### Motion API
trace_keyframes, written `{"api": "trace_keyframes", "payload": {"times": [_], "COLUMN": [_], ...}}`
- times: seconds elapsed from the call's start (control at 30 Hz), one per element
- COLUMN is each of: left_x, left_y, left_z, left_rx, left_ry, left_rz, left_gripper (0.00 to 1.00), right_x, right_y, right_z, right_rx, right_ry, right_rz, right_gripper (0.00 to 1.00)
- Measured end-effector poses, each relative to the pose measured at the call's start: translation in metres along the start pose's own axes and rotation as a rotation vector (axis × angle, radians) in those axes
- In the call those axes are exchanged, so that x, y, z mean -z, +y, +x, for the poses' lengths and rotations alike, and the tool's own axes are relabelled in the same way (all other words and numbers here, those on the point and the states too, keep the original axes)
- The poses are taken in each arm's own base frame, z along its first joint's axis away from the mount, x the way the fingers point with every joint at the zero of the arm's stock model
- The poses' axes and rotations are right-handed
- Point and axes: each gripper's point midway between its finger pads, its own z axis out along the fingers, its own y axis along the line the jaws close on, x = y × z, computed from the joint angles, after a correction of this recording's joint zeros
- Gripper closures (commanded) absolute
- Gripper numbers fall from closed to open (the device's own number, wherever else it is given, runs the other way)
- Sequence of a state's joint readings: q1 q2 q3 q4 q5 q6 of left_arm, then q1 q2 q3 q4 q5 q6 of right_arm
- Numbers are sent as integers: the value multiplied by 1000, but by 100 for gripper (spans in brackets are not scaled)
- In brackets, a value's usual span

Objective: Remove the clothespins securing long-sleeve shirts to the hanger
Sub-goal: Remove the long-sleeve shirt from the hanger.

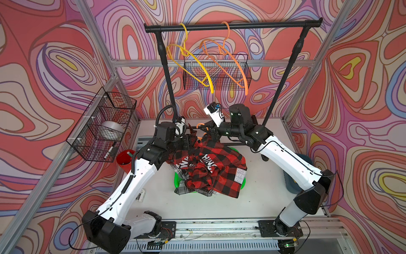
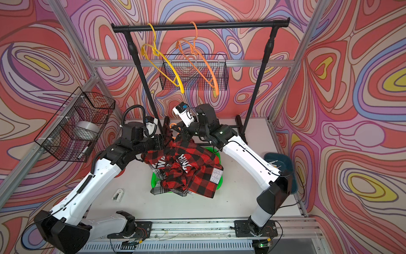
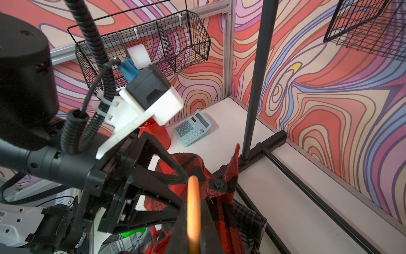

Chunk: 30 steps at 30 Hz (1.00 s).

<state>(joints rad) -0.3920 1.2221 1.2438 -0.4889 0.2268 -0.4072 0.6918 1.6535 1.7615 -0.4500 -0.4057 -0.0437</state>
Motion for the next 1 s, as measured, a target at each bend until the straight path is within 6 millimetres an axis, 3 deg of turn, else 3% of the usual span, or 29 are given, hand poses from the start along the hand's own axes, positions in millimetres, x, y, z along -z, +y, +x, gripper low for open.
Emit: {"api": "trace_keyframes", "payload": {"times": [0.2,0.33,0.4,0.57,0.6,1.0], "left_x": [-5,-12,-13,-14,-15,-20], "left_y": [2,4,5,6,6,21], "left_z": [3,5,7,7,7,4], "left_rx": [4,8,12,17,19,22], "left_ry": [15,31,36,37,38,16], "left_rz": [-5,-11,-13,-16,-15,-93], "left_gripper": [54,61,67,98,100,100], "right_x": [-2,-4,-6,-8,-9,-4], "right_y": [3,5,6,10,12,28], "right_z": [3,9,11,14,14,20], "right_rx": [-1,-4,-5,-4,-4,-6], "right_ry": [6,19,22,23,24,23], "right_rz": [-10,-15,-19,-36,-41,-93], "right_gripper": [100,100,100,100,100,100]}}
